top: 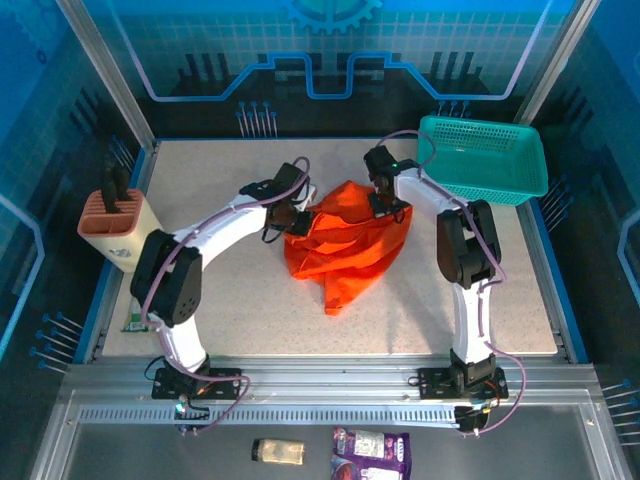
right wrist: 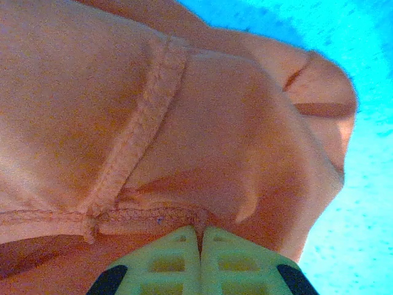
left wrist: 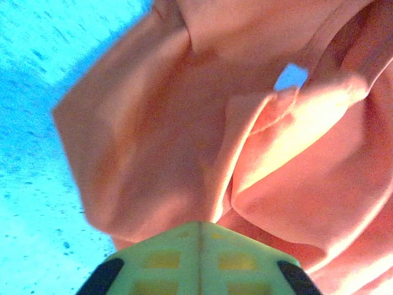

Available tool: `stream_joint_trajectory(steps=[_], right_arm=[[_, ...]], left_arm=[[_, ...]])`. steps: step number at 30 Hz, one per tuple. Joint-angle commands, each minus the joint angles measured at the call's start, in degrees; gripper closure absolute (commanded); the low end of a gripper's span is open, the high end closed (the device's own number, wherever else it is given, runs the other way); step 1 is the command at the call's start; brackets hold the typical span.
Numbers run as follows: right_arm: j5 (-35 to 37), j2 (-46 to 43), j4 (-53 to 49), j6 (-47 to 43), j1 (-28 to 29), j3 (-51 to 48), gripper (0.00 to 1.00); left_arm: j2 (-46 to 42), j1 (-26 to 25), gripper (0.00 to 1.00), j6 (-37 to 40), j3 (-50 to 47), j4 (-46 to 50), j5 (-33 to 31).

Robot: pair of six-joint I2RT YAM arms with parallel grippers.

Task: Fold the inside-out t-shirt

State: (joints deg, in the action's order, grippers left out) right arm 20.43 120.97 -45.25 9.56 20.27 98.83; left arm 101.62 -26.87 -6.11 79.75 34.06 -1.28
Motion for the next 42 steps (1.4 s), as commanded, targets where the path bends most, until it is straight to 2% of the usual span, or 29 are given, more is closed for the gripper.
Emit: stream_joint_trajectory(steps=[1, 4, 7, 9, 14, 18, 28, 33, 38, 40, 42], right_arm=[[1.5, -7.6, -2.1, -1.2, -1.0, 5.3, 1.00], [0.3, -11.8, -3.4, -1.9, -1.1, 10.6, 1.00], [-2.2, -15.7, -3.9, -2.1, -0.9, 16.4, 1.00], [-4.1, -17.9, -3.9, -1.9, -0.6, 19.8, 1.00], [-11.5, -22.8, -1.7, -0.1, 0.8, 25.7, 1.00], [-17.6, -26.6, 1.9, 2.3, 2.2, 25.4, 1.00], [-23.9, -33.6, 7.0, 5.3, 4.1, 22.5, 1.00], [-26.3, -35.5, 9.3, 6.9, 4.7, 22.2, 1.00], [-27.3, -36.7, 11.6, 7.8, 5.8, 22.5, 1.00], [-26.9, -36.9, 11.7, 7.8, 6.2, 23.0, 1.00], [-26.0, -36.9, 11.7, 7.5, 6.3, 23.3, 1.00]], left_arm=[[-5.7, 1.7, 0.99, 1.6, 3.4, 0.5, -3.2], [-9.4, 3.9, 1.00, 2.4, 6.2, 0.4, -3.3], [-12.5, 5.8, 0.98, 3.9, 9.1, -0.4, 0.2], [-13.6, 5.9, 0.88, 5.5, 11.2, -0.7, 2.7], [-14.0, 4.9, 0.57, 5.3, 12.7, -3.1, 14.9], [-12.1, 1.6, 0.47, 5.0, 11.1, -5.9, 18.3], [-7.4, -1.3, 0.37, 0.8, 4.7, -12.9, 18.4], [-4.5, -1.7, 0.30, 0.0, 0.5, -17.0, 21.9], [-1.6, -2.5, 0.25, -0.2, -3.2, -22.1, 28.6], [-0.5, -2.9, 0.27, 0.1, -3.9, -23.2, 29.9], [0.0, -3.1, 0.38, 0.3, -4.1, -23.6, 30.1]])
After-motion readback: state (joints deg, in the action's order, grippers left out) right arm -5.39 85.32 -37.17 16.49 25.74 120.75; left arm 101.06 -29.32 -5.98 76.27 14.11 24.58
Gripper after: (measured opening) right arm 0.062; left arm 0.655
